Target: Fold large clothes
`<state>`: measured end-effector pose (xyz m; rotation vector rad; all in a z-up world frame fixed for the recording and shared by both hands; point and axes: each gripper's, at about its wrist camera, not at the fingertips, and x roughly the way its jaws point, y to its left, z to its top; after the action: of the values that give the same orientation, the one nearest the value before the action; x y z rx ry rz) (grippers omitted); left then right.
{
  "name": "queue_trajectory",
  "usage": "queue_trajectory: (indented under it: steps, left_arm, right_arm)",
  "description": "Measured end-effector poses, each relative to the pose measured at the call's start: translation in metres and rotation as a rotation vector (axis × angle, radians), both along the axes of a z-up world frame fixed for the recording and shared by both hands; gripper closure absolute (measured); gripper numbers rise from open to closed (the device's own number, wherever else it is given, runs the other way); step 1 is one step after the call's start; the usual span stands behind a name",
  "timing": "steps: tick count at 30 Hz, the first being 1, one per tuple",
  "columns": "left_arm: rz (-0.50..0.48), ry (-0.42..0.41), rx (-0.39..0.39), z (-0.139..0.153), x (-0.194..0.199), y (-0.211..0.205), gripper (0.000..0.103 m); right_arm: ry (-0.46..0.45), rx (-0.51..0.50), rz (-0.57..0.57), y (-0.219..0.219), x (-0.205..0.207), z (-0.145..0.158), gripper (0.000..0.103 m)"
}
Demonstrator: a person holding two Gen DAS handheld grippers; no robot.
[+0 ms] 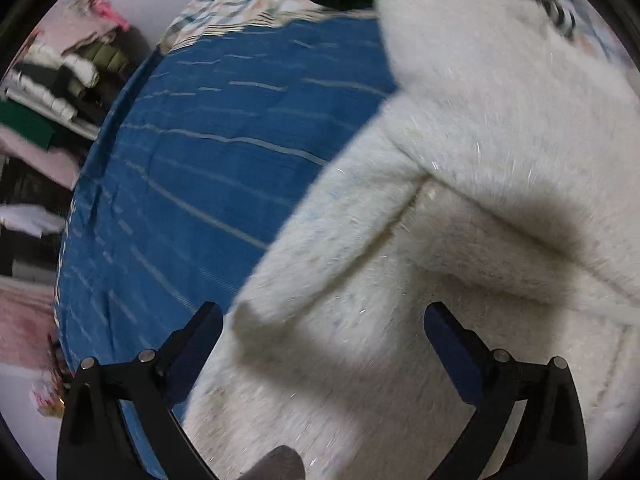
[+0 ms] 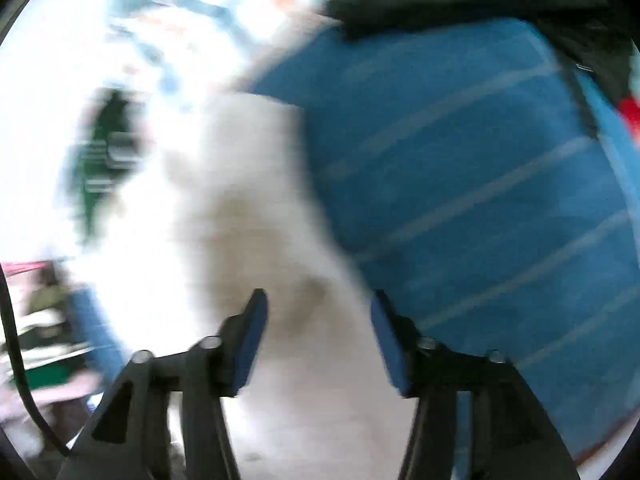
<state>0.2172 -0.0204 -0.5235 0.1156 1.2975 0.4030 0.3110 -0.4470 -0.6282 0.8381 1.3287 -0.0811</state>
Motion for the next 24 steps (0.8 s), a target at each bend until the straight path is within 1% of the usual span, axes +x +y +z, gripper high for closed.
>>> queue_trajectory:
  steps: [1,2,3,5,6,7,8,9,12,14,15,16,18,19,20,21,22,23,24]
  left_arm:
    - [0.013,-0.017,-0.005,0.008,-0.001,0.001,0.000]
    - [0.028,-0.041,-0.005,0.020,-0.002,0.001,0.000]
    - [0.035,-0.058,-0.005,0.027,-0.001,0.001,0.000]
    - [0.042,-0.089,0.001,0.037,0.006,0.003,0.000]
    - [0.042,-0.103,0.008,0.042,0.011,0.002,0.000]
    - [0.043,-0.111,0.010,0.045,0.014,0.003,0.000]
    - [0.045,-0.124,0.002,0.050,0.021,0.003,0.000]
    - [0.047,-0.136,-0.010,0.055,0.026,0.003,0.000]
    - [0.056,-0.193,-0.049,0.078,0.042,0.004,0.000]
    - [0.052,-0.236,-0.058,0.091,0.052,0.000,0.000]
    - [0.047,-0.252,-0.063,0.095,0.057,-0.003,0.000]
    - [0.044,-0.259,-0.062,0.096,0.060,-0.004,0.000]
    - [0.027,-0.263,-0.042,0.090,0.070,-0.010,0.000]
    - [0.011,-0.256,-0.019,0.083,0.075,-0.013,0.000]
    - [-0.013,-0.230,0.029,0.068,0.083,-0.018,0.000]
    - [-0.031,-0.201,0.062,0.054,0.089,-0.020,0.000]
    - [-0.047,-0.174,0.083,0.043,0.093,-0.020,0.000]
    - [-0.072,-0.098,0.106,0.018,0.100,-0.020,0.000]
    - [-0.081,-0.039,0.102,0.003,0.103,-0.019,0.000]
  right_arm:
    - [-0.053,0.074,0.029,0.006,0.007,0.001,0.039]
    - [-0.074,0.107,0.047,0.014,0.014,-0.003,0.039]
    - [-0.079,0.118,0.072,0.029,0.016,-0.009,0.039]
    - [-0.034,0.087,0.101,0.043,0.037,-0.028,0.039]
    - [-0.008,0.094,0.119,0.053,0.049,-0.039,0.048]
    - [0.012,0.053,0.137,0.065,0.063,-0.044,0.075]
    - [0.027,-0.048,0.193,0.075,0.072,-0.043,0.086]
    - [0.010,-0.094,0.225,0.074,0.077,-0.039,0.097]
    - [-0.109,-0.198,0.292,0.085,0.080,0.004,0.097]
    - [-0.191,-0.219,0.293,0.085,0.078,0.038,0.097]
    - [-0.213,-0.225,0.289,0.091,0.073,0.051,0.097]
    - [-0.245,-0.228,0.287,0.092,0.076,0.058,0.097]
    - [-0.256,-0.249,0.291,0.089,0.084,0.059,0.097]
    - [-0.232,-0.274,0.290,0.087,0.083,0.055,0.096]
    - [-0.177,-0.327,0.297,0.083,0.087,0.039,0.095]
    - [-0.113,-0.351,0.305,0.076,0.089,0.029,0.087]
    - [-0.006,-0.375,0.305,0.071,0.089,0.009,0.075]
    - [0.067,-0.396,0.283,0.065,0.085,-0.004,0.069]
    - [0.090,-0.392,0.251,0.061,0.079,-0.007,0.061]
